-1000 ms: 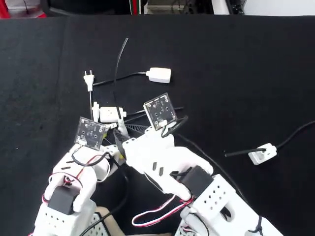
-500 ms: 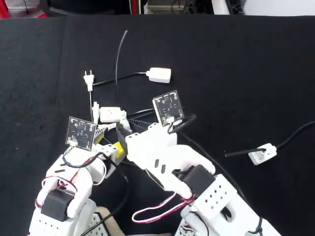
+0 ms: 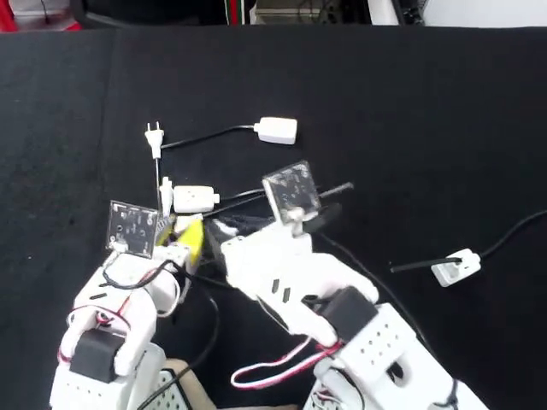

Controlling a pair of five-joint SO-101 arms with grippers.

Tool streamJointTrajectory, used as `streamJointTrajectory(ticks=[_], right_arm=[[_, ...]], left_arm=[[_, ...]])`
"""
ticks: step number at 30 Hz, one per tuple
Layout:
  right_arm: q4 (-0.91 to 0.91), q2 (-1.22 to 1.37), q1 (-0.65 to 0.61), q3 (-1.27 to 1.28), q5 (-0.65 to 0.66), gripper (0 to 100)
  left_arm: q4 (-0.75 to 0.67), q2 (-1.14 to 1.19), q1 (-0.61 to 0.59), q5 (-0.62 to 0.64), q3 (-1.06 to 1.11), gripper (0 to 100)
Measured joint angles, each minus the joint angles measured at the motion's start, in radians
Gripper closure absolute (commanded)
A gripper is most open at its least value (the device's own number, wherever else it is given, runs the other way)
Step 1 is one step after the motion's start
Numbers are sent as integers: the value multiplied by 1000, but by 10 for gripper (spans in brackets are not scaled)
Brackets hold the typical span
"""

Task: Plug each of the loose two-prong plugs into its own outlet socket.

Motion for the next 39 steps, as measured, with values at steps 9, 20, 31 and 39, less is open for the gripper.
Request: streamJointTrajectory(ticks=[9, 20, 31, 39], right_arm=[[34, 0, 5, -5, 48, 987], [135, 12, 253, -5, 275, 987], [28, 407, 331, -31, 333, 987], [-38, 506, 334, -61, 325, 987]], left_arm=[[-12, -3, 12, -44, -3, 902], [190, -5, -203, -278, -3, 902], [258, -3, -388, -552, 190, 901], [245, -5, -439, -568, 212, 902]])
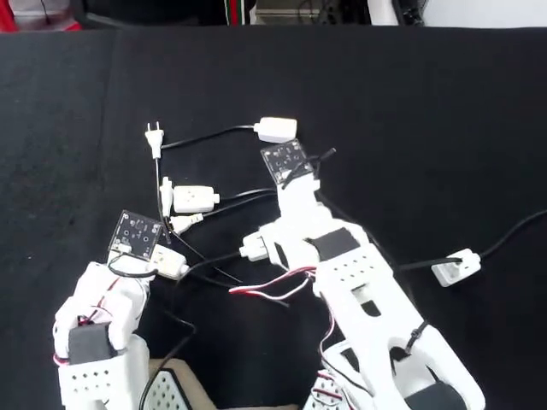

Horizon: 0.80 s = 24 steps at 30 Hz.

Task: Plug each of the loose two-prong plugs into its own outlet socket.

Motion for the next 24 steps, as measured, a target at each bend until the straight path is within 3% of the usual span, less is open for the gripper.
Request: streamJointTrajectory(ticks=[9, 24], right_arm=[[-83, 5, 74, 0, -2, 987], [-23, 6, 31, 9, -78, 987]], left_arm=[[0, 2, 0, 0, 6, 901], [0, 2, 0, 0, 6, 899]])
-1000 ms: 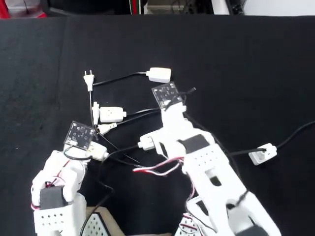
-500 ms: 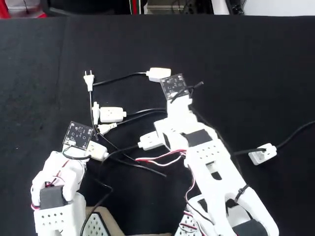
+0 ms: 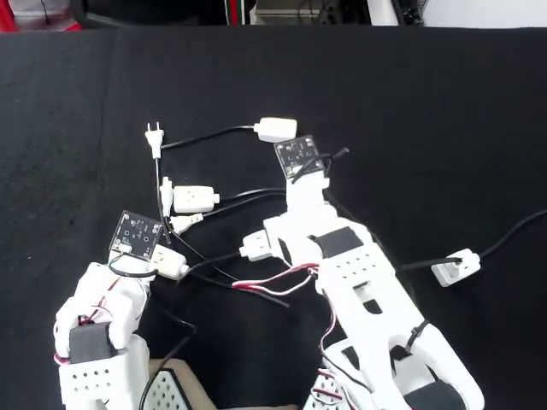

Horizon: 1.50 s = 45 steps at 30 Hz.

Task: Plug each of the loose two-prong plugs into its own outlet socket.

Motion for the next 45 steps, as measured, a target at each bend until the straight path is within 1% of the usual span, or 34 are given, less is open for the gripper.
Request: streamJointTrajectory(ticks=[13, 17, 21, 45], right_arm=[[5, 0, 0, 0, -5, 987], [-55, 0, 0, 17, -5, 987], [-72, 5, 0, 21, -5, 987], [-29, 5, 0, 21, -23, 987]], left_arm=[[0, 0, -5, 0, 0, 899], [0, 0, -6, 0, 0, 899], [0, 0, -6, 0, 0, 899], [0, 0, -9, 0, 0, 898]])
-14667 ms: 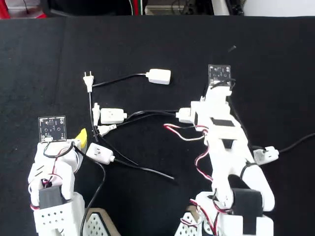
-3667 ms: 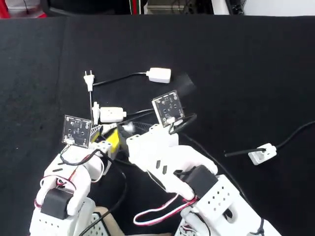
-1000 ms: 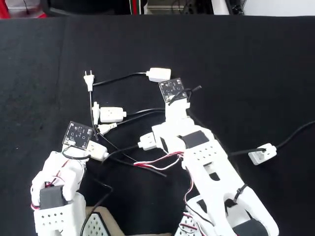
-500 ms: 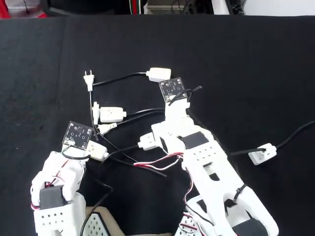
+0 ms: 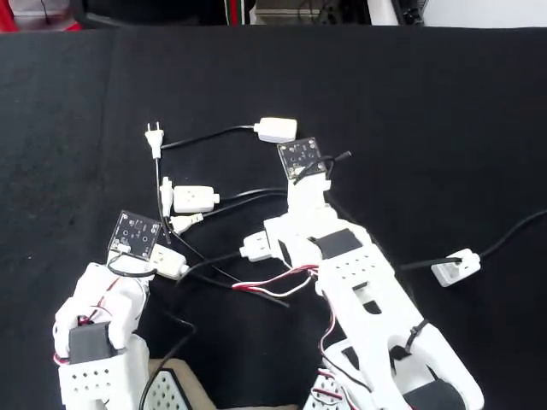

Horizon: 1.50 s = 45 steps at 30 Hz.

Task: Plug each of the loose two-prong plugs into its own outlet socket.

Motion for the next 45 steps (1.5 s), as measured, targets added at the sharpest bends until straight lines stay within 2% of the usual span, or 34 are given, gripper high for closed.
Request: streamJointTrajectory(ticks=[9, 18, 23, 30, 41, 45], right_arm=[[-6, 201, -3, -75, -2, 987], [-8, 222, -69, -84, -2, 987], [-6, 226, -38, -86, 51, 987], [46, 216, 173, -87, 250, 987], [61, 230, 758, -150, 698, 986], [-31, 232, 941, -153, 813, 986]], left_arm=[[0, 0, 0, 0, 0, 898], [0, 0, 0, 0, 0, 898], [0, 0, 0, 0, 0, 898], [0, 0, 0, 0, 0, 898], [0, 0, 0, 0, 0, 898], [0, 0, 0, 0, 0, 898]])
